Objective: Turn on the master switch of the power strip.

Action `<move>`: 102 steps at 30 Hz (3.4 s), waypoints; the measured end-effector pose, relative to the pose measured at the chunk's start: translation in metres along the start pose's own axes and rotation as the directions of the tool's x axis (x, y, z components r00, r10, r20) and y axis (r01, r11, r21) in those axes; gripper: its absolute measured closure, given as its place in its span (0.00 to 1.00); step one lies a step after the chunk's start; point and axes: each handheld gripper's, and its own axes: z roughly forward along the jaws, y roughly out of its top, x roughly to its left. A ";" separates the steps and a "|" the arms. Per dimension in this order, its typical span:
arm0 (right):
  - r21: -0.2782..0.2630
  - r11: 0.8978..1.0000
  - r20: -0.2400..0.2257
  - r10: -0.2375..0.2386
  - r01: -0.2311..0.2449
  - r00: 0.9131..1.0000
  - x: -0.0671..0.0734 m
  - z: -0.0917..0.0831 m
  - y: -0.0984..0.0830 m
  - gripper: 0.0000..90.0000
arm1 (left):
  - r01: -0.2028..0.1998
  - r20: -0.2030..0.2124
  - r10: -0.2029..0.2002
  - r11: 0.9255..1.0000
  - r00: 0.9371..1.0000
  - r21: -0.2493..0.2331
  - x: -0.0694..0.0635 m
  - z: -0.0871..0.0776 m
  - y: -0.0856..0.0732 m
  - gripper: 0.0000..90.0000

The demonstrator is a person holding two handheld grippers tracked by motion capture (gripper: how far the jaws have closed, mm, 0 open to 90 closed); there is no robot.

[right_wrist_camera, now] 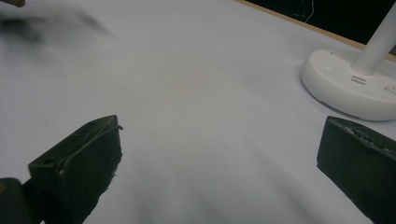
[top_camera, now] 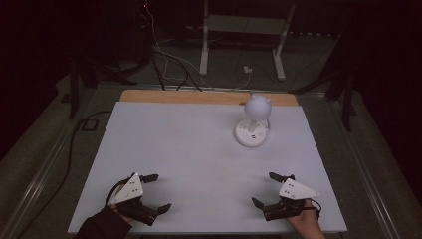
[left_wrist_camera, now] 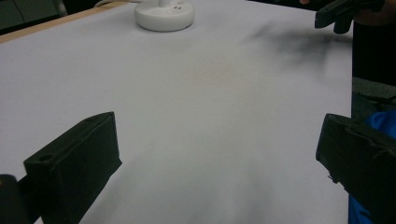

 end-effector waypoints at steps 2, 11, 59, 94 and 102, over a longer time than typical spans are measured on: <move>0.010 1.000 0.004 -0.009 0.008 1.000 0.000 0.000 0.000 0.00 | -0.003 0.000 0.003 1.000 1.000 0.000 0.000 0.000 0.000 0.00; 0.038 0.999 0.003 -0.001 0.001 1.000 0.002 0.000 0.002 0.00 | -0.002 0.002 0.002 1.000 1.000 -0.005 0.000 -0.001 0.001 0.00; 0.082 0.996 -0.089 0.049 -0.042 0.995 0.005 0.014 0.051 0.00 | 0.004 0.009 -0.004 1.000 1.000 -0.016 0.000 -0.002 0.002 0.00; 0.062 0.994 -0.007 0.093 -0.092 0.996 -0.041 0.023 0.075 0.00 | 0.002 0.011 -0.002 1.000 1.000 -0.020 -0.001 -0.002 0.002 0.00; 0.062 0.993 0.023 0.097 -0.098 0.995 -0.055 0.025 0.080 0.00 | 0.002 0.011 -0.002 1.000 1.000 -0.019 -0.001 -0.002 0.002 0.00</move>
